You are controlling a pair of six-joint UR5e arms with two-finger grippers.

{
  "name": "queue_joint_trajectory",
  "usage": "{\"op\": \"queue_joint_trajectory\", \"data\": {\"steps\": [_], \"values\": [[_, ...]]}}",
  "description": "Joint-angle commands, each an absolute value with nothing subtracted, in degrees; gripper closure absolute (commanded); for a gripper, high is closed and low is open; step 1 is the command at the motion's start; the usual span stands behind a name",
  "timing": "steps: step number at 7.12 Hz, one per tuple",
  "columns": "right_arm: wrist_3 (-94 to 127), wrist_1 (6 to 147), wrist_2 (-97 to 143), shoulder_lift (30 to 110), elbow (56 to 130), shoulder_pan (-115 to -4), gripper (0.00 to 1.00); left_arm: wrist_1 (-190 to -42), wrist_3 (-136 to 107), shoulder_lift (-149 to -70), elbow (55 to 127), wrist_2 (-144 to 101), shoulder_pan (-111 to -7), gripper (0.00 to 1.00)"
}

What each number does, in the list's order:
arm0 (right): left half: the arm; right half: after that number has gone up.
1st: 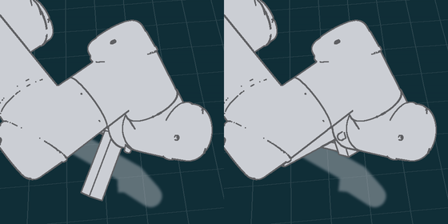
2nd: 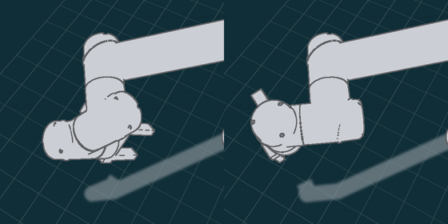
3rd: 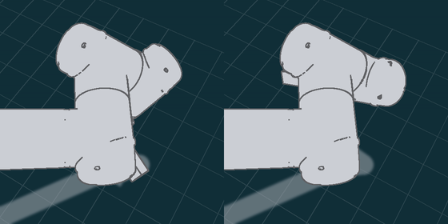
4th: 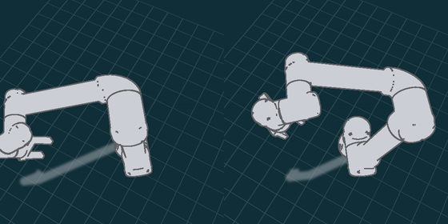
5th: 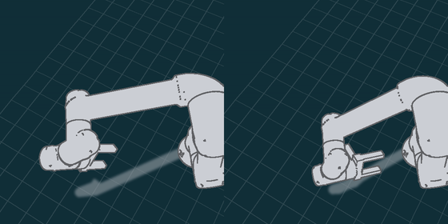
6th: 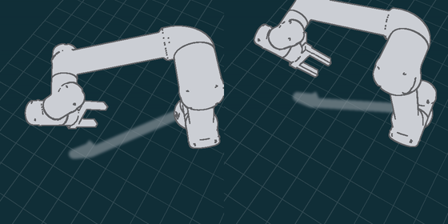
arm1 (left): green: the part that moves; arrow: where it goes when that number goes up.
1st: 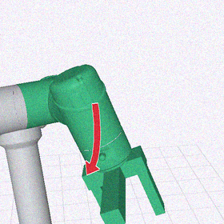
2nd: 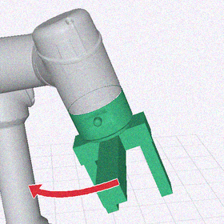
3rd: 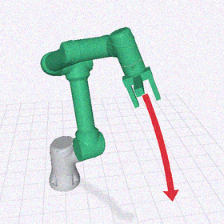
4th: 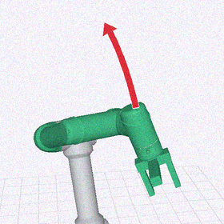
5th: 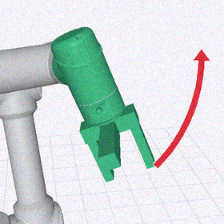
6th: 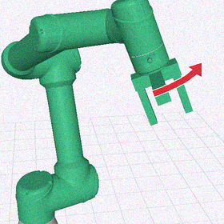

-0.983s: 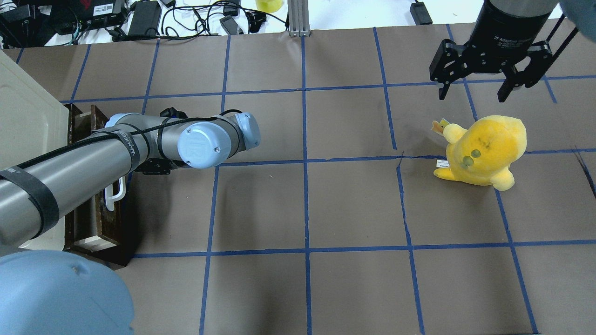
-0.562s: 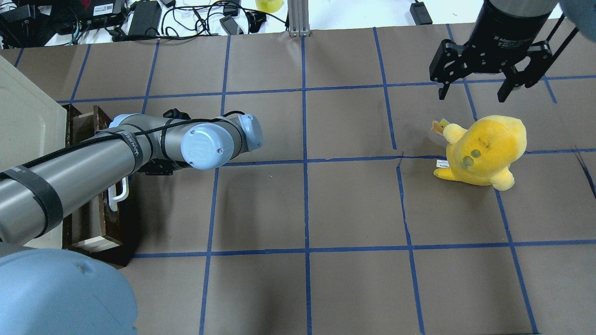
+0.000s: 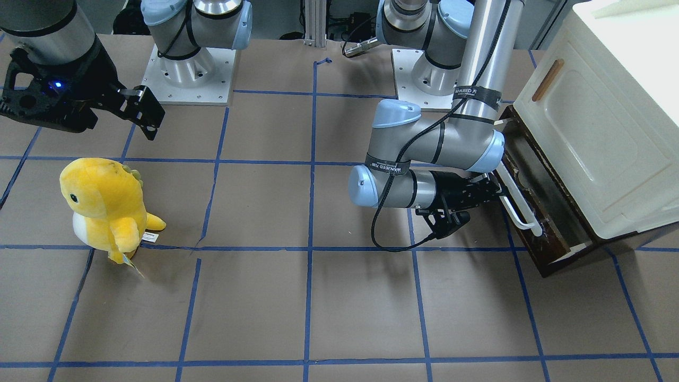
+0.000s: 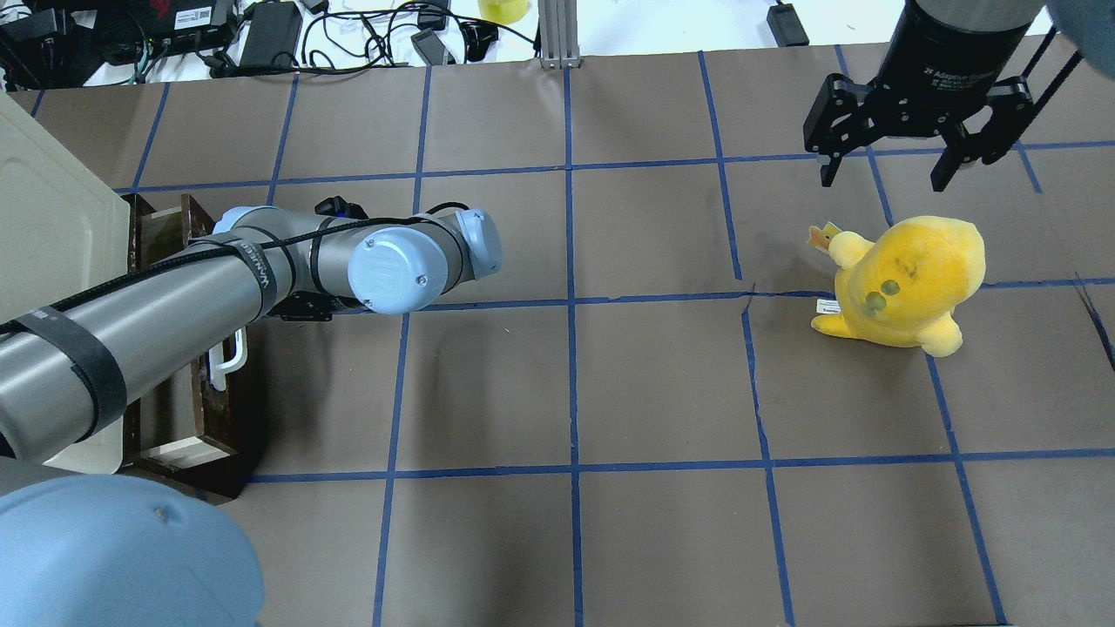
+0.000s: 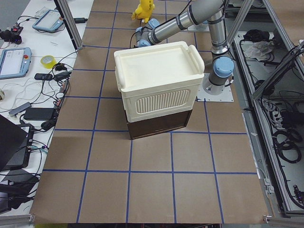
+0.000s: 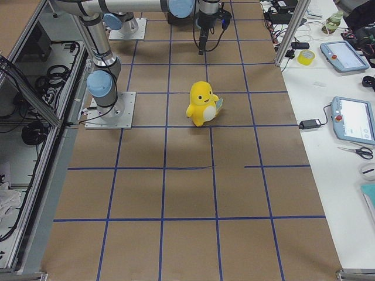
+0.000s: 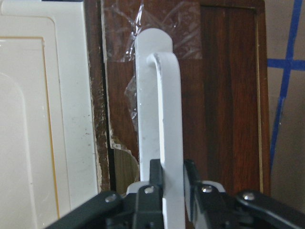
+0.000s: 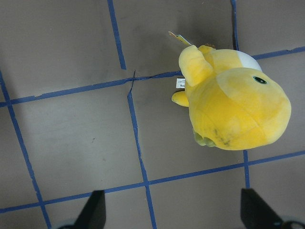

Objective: Pull drawer sideways
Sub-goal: 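Keep sliding the drawer farther out, away from the cabinet, with the left gripper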

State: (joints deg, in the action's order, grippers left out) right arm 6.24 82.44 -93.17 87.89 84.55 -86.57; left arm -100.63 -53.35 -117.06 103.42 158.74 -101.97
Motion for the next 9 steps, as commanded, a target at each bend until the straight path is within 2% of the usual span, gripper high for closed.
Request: {"op": "queue_joint_trajectory", "data": {"steps": [1,9], "values": [[6.2,82.4,-93.2,87.9,84.6,-86.6,0.0,-100.6,-53.3,-117.2,103.4,158.7,-102.1,1.0],[6.2,82.4,-93.2,87.9,84.6,-86.6,0.0,-100.6,-53.3,-117.5,102.3,158.5,-103.5,1.0]]}}
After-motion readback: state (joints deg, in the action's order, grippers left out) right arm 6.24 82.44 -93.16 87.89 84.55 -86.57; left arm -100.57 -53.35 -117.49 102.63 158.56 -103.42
